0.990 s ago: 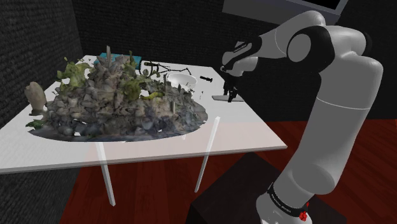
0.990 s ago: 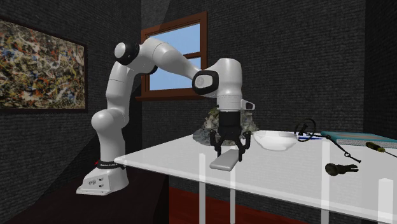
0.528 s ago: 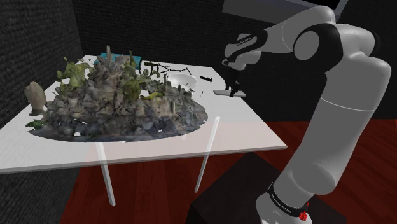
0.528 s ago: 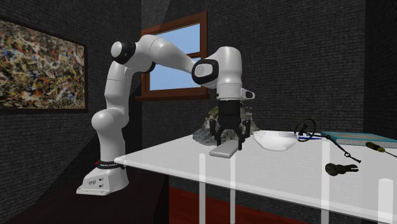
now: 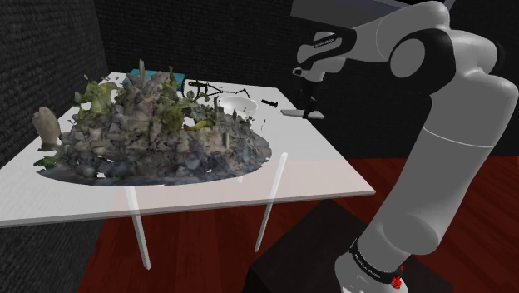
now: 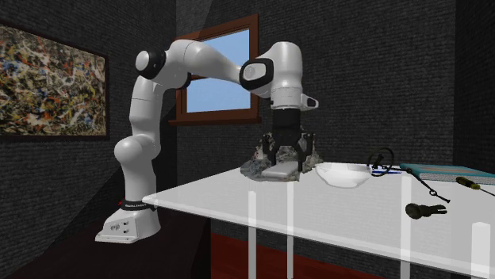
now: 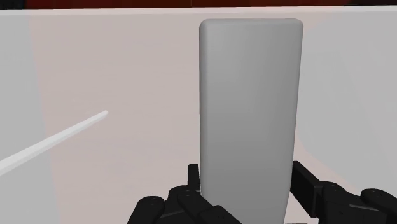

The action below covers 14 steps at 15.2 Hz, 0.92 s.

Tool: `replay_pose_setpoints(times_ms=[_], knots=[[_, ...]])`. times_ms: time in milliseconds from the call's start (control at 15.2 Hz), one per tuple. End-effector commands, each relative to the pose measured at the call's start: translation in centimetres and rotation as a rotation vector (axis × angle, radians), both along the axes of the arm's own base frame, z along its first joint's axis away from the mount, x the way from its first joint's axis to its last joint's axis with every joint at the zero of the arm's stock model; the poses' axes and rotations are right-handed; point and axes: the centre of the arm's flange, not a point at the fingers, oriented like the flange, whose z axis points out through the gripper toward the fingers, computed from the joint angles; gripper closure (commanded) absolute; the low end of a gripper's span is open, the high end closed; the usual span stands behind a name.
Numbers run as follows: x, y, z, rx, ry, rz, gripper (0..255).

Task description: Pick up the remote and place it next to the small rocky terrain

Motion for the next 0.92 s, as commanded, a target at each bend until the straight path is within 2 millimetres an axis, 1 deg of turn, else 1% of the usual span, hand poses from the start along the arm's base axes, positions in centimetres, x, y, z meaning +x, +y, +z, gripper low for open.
replay_pose_setpoints(times_ms=[0, 858], knots=[[-0.1, 0.0, 1.0, 0.0, 0.0, 0.0, 255], [-0.1, 0.0, 7.9, 0.0, 0.0, 0.0, 255]])
